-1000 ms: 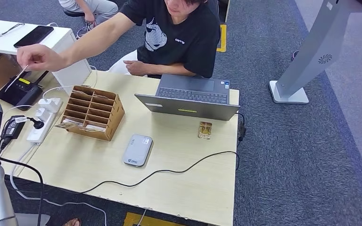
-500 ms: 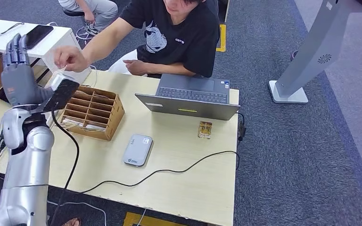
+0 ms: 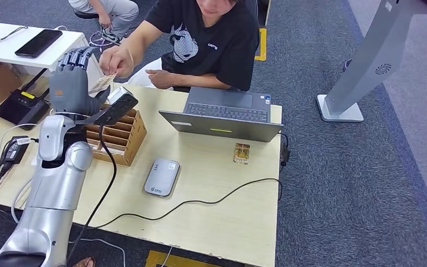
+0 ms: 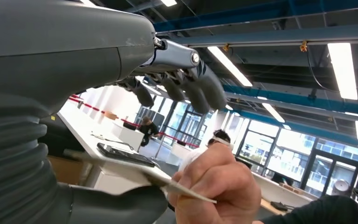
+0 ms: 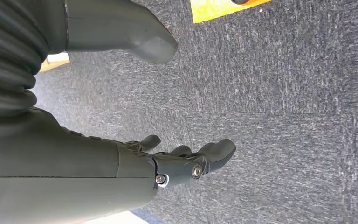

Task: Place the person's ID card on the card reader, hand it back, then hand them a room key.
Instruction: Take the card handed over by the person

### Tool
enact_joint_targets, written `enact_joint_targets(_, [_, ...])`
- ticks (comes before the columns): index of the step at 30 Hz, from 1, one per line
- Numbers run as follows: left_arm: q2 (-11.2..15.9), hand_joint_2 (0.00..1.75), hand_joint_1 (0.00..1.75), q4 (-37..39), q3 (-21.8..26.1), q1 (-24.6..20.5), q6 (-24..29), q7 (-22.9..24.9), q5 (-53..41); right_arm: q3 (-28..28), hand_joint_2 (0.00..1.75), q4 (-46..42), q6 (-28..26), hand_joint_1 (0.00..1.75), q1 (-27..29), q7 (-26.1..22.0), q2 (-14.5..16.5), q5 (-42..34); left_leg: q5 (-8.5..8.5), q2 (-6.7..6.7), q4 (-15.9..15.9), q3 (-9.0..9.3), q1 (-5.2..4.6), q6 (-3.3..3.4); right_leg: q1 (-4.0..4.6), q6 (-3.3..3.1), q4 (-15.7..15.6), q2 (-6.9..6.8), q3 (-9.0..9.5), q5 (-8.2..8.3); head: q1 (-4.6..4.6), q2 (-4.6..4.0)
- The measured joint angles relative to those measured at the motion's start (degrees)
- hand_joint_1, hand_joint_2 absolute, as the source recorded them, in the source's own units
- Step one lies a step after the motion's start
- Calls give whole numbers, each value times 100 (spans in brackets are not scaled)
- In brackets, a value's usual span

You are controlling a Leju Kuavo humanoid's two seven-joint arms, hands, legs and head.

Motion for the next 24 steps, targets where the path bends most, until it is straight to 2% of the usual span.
enact_joint_targets(17, [49,175,175,0,-23,17,-153,-23,375,4,175,2,15,0,1,2,-3,28,3,0,0,-6,0,5,0,0,0,-1,-3,0,1,0])
enact_joint_targets(24, [42,175,175,-32,-28,169,-261,-170,583,2,175,2,13,0,2,2,-3,59,4,0,0,-6,-1,6,-1,0,0,-1,-3,0,1,0])
